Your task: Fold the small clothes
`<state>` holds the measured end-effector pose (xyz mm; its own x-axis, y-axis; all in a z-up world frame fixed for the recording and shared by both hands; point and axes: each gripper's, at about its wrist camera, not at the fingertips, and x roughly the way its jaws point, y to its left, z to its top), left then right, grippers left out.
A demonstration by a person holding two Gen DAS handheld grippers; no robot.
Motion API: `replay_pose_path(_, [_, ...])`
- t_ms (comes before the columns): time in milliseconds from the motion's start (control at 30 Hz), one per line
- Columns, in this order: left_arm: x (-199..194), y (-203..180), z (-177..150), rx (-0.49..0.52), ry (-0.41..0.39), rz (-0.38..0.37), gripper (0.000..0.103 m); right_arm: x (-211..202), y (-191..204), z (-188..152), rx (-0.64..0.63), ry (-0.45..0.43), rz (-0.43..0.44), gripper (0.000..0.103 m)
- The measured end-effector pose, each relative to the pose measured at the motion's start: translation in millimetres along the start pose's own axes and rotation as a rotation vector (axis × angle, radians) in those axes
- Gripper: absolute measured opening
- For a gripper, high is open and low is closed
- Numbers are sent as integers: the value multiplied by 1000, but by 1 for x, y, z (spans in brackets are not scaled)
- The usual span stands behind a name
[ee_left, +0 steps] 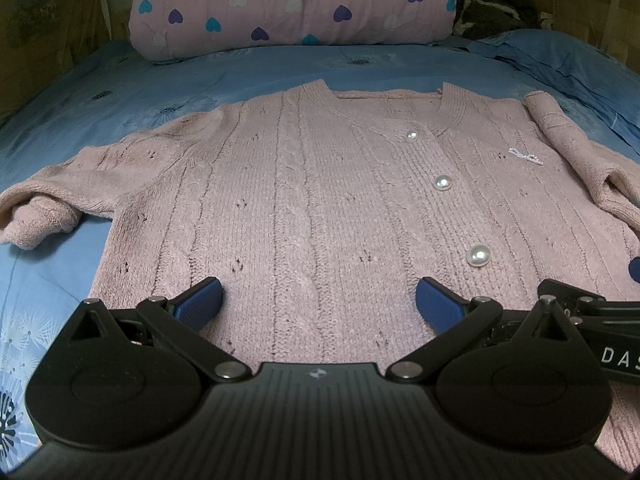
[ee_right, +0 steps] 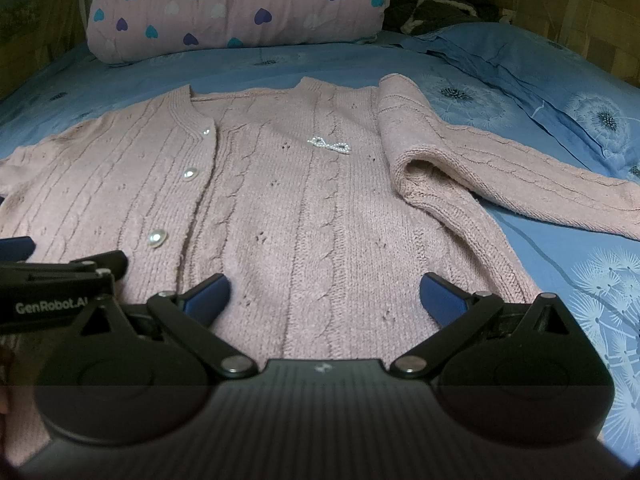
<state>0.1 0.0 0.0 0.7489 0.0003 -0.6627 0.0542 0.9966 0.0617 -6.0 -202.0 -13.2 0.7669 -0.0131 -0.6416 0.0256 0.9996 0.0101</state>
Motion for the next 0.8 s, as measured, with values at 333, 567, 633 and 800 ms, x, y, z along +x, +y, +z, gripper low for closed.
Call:
replay_pose_path(333, [2, 3, 0, -22, 9, -10, 103, 1, 0, 0, -1, 0, 0, 103])
replay_pose_path(567, [3, 5, 4, -22, 31, -11, 103, 2, 0, 0, 0, -1, 1, 103])
replay_pose_path(633, [2, 4, 6, -21, 45, -8, 103, 0, 0, 0, 1, -2, 1, 103])
replay_pose_path(800, [1, 7, 12, -20, 95, -28, 103, -1, -3, 1, 15, 0, 17, 103])
